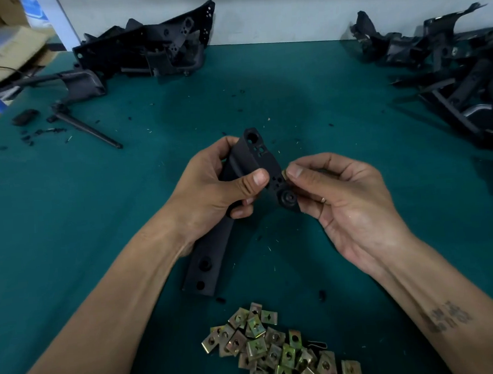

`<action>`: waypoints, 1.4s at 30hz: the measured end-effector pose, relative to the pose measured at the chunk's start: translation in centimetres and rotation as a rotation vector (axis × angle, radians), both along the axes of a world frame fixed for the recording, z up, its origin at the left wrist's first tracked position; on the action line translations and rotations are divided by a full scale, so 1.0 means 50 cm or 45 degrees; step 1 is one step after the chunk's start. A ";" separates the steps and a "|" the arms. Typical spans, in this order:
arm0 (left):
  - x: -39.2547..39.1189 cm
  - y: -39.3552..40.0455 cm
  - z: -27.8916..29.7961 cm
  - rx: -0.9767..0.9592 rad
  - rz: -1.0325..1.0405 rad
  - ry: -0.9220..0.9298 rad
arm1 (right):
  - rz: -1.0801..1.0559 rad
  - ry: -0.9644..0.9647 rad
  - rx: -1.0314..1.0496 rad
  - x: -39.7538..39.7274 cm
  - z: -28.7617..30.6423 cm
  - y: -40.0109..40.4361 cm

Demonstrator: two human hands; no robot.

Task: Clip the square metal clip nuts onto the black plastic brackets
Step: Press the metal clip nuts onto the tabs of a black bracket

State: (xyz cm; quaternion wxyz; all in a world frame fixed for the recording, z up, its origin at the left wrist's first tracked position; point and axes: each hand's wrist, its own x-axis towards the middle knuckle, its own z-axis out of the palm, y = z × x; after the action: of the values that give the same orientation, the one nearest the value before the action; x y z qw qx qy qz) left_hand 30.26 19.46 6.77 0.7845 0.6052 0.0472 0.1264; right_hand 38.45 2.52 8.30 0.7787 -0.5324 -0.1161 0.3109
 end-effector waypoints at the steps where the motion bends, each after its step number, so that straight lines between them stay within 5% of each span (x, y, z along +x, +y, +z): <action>1: 0.000 0.000 0.000 -0.001 0.001 -0.001 | -0.010 0.006 -0.011 -0.001 0.001 0.000; 42: 0.001 -0.002 0.002 0.044 0.090 0.000 | -0.080 -0.070 -0.022 -0.019 0.006 0.012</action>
State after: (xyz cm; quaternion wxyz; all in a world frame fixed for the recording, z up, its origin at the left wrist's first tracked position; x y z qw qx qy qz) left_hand 30.32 19.35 6.88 0.7689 0.6168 0.0664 0.1548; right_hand 37.50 3.13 8.59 0.7800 -0.5508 -0.1180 0.2727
